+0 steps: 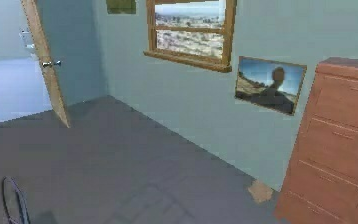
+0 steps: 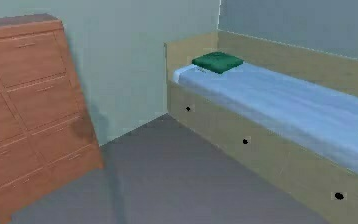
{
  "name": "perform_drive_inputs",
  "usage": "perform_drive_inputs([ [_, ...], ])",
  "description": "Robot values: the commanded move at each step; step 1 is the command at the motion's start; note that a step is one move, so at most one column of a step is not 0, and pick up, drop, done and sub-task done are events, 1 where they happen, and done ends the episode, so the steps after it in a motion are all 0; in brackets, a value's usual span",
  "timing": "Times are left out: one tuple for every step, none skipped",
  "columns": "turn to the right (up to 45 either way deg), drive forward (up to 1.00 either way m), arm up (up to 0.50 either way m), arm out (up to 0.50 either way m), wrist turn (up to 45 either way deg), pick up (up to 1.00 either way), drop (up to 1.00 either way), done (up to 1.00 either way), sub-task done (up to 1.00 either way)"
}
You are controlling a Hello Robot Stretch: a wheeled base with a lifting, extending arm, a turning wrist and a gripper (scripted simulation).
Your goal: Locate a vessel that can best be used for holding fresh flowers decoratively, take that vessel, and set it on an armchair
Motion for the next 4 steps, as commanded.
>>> perform_drive_inputs([
  [0.0,0.8,0.0,0.0,0.0,0.0,0.0,0.0,0.0],
  [-39.0,0.0,0.0,0.0,0.0,0.0,0.0,0.0,0.0],
  [0.0,0.75,0.0,0.0,0.0,0.0,0.0,0.0,0.0],
  [-45.0,0.0,0.0,0.0,0.0,0.0,0.0,0.0,0.0],
])
